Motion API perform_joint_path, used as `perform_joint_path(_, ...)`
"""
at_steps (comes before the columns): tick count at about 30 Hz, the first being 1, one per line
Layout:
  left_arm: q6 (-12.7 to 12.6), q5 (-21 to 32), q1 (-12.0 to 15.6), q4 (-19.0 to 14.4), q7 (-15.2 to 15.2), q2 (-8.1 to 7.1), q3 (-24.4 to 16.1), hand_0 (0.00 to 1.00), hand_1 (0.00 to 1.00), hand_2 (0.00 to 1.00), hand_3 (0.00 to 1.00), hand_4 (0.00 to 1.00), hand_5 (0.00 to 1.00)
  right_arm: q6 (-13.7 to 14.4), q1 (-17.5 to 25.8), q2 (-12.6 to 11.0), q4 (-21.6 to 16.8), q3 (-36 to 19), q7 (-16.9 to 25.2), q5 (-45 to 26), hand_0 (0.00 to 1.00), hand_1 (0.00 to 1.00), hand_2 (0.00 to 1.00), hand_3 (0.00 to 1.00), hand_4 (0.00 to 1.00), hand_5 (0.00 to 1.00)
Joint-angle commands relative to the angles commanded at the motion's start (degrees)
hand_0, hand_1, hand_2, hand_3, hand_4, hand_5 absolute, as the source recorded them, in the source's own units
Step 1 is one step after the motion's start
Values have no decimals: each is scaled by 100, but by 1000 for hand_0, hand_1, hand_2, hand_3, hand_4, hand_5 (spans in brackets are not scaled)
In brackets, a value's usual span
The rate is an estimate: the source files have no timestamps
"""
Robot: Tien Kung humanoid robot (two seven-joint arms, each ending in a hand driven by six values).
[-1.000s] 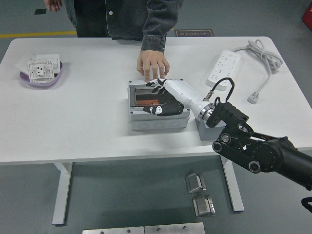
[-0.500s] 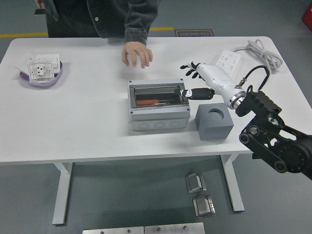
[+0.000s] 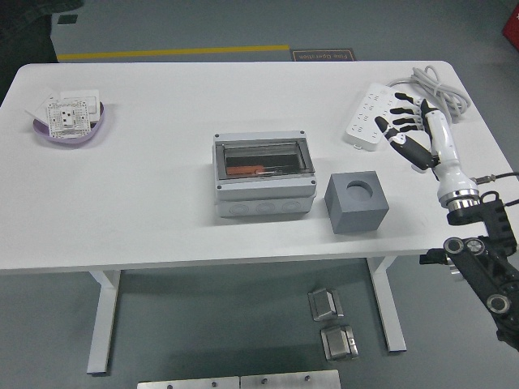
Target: Pick up the cylinder from the cube,place it in the box,flap close box
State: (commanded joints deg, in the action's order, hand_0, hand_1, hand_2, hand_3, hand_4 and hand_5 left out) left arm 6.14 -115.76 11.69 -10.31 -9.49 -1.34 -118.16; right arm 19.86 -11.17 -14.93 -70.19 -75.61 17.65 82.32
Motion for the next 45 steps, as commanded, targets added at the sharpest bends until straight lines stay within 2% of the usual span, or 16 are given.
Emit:
perform_joint_path(4, 0, 43, 15, 0, 14, -3, -9, 626, 574, 543, 583, 405, 104, -74, 208, 108, -111, -362, 412, -652, 581, 609, 669, 794, 906, 646)
perform_joint_path(5, -1, 69, 14, 0, 18, -4, 4, 626, 574, 543, 583, 406, 104, -87, 238, 135, -133, -415, 476, -791, 716, 700, 720, 798, 916, 635)
perform_joint_path(10, -22, 271, 7, 0, 38, -18, 120, 626, 574, 543, 583, 406, 104, -123, 377, 267, -207, -620, 684, -1320, 716, 700, 720, 798, 916, 635)
perform_joint_path(11, -26, 303, 7, 0, 42, -22, 136, 626, 574, 543, 582, 405, 105, -123, 394, 274, -209, -637, 699, -1364, 793, 743, 754, 804, 931, 632)
perform_joint_path(35, -46, 493, -57, 0, 55, -108, 266, 628, 571, 541, 579, 409, 89, -41, 494, 286, -206, -746, 668, -1267, 811, 745, 750, 781, 948, 661)
perform_joint_path(45, -45, 513, -58, 0, 49, -109, 286, 628, 571, 540, 579, 408, 86, -2, 506, 280, -199, -776, 648, -1245, 811, 744, 748, 779, 963, 638)
